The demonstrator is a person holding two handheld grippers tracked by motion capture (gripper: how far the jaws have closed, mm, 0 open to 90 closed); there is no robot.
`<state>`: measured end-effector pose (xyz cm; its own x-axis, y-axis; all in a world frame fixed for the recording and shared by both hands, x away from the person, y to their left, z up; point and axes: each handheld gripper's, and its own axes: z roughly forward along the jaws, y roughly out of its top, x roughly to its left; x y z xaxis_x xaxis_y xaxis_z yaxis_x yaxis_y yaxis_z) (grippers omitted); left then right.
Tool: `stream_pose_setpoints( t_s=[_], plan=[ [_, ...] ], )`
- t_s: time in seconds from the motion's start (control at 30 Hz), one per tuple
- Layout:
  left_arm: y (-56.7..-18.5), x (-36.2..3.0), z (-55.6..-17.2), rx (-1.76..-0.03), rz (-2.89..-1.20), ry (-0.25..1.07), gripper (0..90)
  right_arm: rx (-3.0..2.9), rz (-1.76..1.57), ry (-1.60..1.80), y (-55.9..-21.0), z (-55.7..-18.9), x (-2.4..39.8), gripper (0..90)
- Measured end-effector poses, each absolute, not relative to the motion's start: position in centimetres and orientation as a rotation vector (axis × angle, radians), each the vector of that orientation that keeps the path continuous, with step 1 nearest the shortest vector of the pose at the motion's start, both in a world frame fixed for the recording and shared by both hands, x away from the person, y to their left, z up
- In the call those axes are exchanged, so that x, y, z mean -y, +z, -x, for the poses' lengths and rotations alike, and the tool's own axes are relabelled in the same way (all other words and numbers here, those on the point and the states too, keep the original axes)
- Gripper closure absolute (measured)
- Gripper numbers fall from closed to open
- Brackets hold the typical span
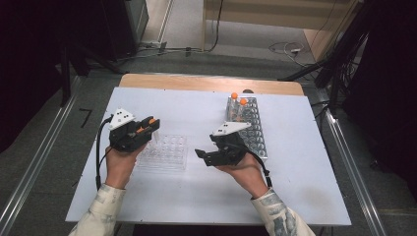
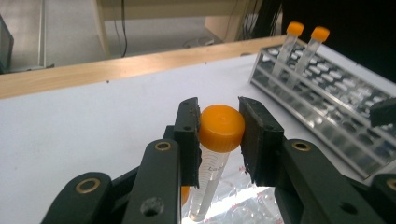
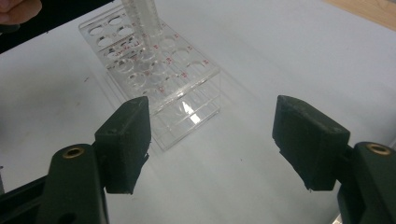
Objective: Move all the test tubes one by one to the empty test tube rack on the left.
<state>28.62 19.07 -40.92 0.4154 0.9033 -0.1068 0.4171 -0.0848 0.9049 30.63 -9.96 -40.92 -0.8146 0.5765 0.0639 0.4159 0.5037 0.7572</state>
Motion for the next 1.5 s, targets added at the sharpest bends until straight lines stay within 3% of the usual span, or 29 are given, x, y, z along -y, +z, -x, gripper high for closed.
stream_pose_setpoints(
  t_s=[0.67,0.97,1.3,1.5],
  plan=[
    [-41.5,-18.7,-28.7,-1.197,-1.724,0.606,68.9,-2.548,-0.849,1.200,-40.9,-30.6,10.0,26.5],
    [-41.2,-19.2,-28.5,-1.189,-1.687,0.584,59.2,-2.545,-0.855,1.198,-41.0,-30.7,10.1,26.4],
    [-40.8,-18.9,-28.3,-1.228,-1.650,0.603,26.9,-2.502,-0.902,1.197,-41.1,-31.1,10.6,25.9],
    [-40.7,-18.9,-28.4,-1.225,-1.643,0.574,20.3,-2.470,-0.917,1.170,-41.3,-31.6,11.1,25.5]
  ],
)
